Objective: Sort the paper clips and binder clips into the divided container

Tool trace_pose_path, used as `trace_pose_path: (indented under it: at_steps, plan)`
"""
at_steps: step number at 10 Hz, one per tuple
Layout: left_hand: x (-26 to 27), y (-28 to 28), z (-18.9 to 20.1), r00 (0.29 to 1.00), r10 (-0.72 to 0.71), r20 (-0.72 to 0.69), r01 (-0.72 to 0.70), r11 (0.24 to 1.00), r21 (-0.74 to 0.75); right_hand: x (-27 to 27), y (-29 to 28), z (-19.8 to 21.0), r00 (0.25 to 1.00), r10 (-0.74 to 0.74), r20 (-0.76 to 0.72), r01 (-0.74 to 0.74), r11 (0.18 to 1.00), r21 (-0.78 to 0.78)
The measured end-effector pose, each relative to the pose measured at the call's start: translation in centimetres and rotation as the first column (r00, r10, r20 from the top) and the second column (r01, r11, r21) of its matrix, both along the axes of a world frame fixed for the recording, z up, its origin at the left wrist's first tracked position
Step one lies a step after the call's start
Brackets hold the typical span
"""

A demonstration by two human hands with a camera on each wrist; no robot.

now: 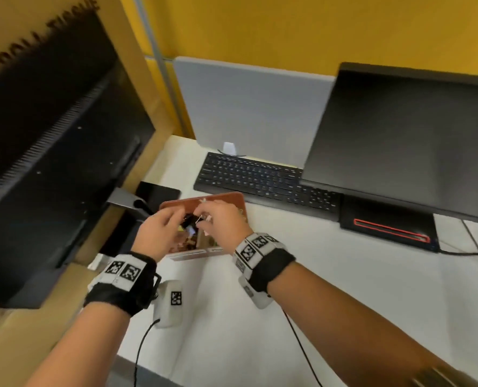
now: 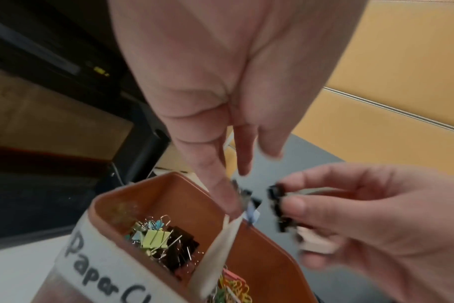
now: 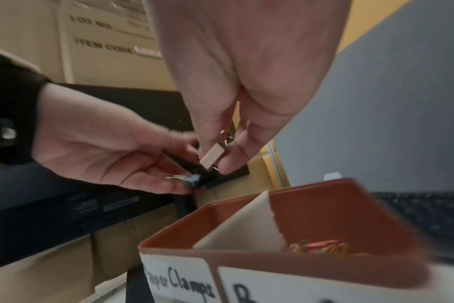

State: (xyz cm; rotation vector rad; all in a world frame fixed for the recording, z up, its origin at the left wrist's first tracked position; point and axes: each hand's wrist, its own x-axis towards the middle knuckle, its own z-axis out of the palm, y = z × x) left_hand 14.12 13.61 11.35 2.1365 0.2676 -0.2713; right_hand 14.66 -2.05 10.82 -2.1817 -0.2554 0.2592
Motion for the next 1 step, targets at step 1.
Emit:
trace_pose_path:
  at_steps: [1]
  plan:
    - [2.5,2.14,-1.01,0.991,0.034,-0.131,-0.048,0.993,-0.105,1.95,3.6,-0.26,0.999,-0.034,-0.038,0.033,0.999,-0.006]
